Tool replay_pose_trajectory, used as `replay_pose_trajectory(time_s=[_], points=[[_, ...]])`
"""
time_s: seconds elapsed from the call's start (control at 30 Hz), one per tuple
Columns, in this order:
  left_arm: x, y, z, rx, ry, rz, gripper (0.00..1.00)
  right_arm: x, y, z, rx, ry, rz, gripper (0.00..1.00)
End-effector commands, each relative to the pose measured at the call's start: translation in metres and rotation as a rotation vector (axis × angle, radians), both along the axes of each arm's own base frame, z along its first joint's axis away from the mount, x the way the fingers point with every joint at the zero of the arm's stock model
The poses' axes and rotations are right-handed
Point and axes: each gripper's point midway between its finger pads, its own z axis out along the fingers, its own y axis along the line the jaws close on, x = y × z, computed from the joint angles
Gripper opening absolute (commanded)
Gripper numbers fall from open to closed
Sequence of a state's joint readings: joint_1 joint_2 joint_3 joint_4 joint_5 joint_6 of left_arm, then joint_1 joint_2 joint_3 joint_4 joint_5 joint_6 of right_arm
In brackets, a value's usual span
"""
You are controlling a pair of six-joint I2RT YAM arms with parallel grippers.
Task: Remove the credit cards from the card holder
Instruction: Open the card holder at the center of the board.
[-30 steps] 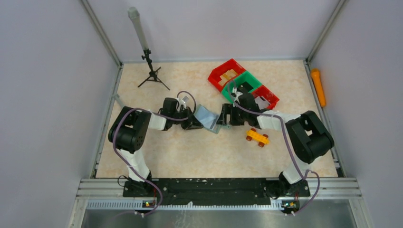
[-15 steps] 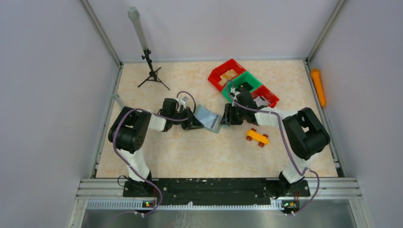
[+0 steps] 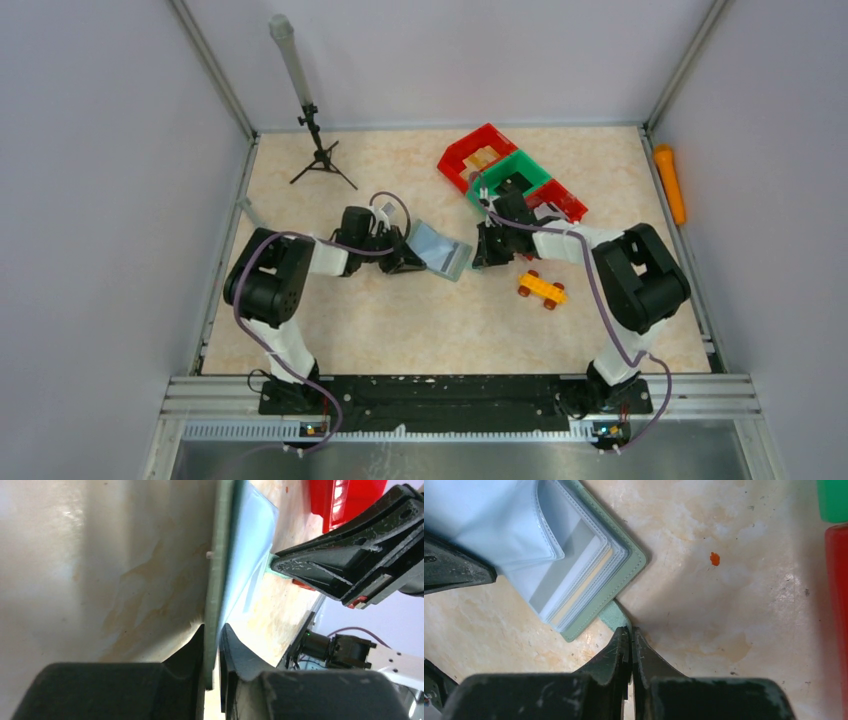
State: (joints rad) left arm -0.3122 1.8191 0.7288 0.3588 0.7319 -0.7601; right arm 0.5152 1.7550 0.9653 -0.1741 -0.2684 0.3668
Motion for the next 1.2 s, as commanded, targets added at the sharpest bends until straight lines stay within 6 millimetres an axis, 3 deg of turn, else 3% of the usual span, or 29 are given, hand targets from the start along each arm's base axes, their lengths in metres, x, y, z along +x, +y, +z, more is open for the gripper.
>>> replay_pose_trajectory(time_s=[0.0, 0.17, 0.27, 0.47, 0.53, 0.63, 0.77, 1.17], points=[[0.013, 0.020, 0.011, 0.120, -0.088, 0.070, 0.23, 0.000, 0.004, 0.017, 0.004, -0.045, 0.038, 0.00], [0.026, 0.064, 0.010, 0.369, -0.161, 0.233, 0.60, -0.004, 0.013, 0.021, 0.050, -0.045, 0.088, 0.00], [0.030, 0.075, 0.020, 0.417, -0.214, 0.267, 0.73, -0.004, 0.014, 0.024, 0.058, -0.054, 0.096, 0.00], [0.025, 0.060, 0.040, 0.363, -0.318, 0.193, 0.86, -0.005, 0.017, 0.025, 0.074, -0.055, 0.110, 0.00], [0.020, 0.048, 0.053, 0.337, -0.395, 0.145, 0.98, -0.006, 0.018, 0.026, 0.081, -0.055, 0.113, 0.00], [0.011, 0.027, 0.066, 0.355, -0.510, 0.056, 0.99, -0.007, 0.020, 0.029, 0.100, -0.057, 0.123, 0.00], [0.010, 0.015, 0.065, 0.424, -0.552, 0.002, 0.99, -0.007, 0.022, 0.035, 0.116, -0.073, 0.125, 0.00], [0.016, -0.011, 0.029, 0.677, -0.506, -0.124, 0.99, -0.009, 0.024, 0.036, 0.131, -0.069, 0.136, 0.00]])
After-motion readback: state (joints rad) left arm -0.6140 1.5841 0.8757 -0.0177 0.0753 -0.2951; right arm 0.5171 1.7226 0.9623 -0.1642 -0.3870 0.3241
